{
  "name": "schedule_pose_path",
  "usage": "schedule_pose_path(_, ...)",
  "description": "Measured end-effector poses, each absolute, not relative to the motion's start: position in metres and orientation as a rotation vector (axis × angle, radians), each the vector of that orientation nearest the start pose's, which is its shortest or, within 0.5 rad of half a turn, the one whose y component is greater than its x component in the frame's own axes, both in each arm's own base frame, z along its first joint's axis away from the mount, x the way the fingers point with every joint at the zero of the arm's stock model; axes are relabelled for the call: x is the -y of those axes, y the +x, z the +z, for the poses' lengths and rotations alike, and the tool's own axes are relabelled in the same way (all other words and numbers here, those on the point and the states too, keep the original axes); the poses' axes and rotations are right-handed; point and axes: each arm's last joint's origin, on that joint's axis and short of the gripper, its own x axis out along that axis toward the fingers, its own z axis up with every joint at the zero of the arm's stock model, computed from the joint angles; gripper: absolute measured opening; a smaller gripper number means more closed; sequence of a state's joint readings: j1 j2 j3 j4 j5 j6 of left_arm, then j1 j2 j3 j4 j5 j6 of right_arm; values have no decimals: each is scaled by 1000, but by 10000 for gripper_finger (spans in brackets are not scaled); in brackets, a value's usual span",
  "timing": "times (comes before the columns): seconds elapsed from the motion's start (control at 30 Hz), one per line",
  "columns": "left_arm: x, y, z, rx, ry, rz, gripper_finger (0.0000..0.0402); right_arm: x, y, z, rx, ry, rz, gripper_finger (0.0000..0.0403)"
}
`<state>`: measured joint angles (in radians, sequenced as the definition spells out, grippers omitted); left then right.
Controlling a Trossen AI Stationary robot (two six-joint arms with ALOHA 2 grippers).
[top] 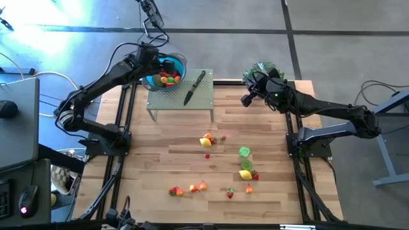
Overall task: Pick & Place Fruit
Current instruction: Put the strawberry into the strainer bowl on the shelf
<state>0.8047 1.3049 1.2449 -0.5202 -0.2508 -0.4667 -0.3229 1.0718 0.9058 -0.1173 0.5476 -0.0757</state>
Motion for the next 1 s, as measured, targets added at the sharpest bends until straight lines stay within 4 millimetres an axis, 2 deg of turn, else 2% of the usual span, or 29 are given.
schedule_pose_path(0.13,-202,184,356,-323,-563,1142,230,89,217,328,-323,-103,-853,2)
schedule_pose_path(0.53,-201,185,356,-337,-560,1114,77,89,217,328,-323,-103,-853,3)
schedule_pose_path(0.7,-201,185,356,-337,-560,1114,51,89,217,328,-323,-103,-853,3)
schedule_pose_path(1.0,-191,181,360,-384,-556,1002,45,89,217,328,-323,-103,-853,3)
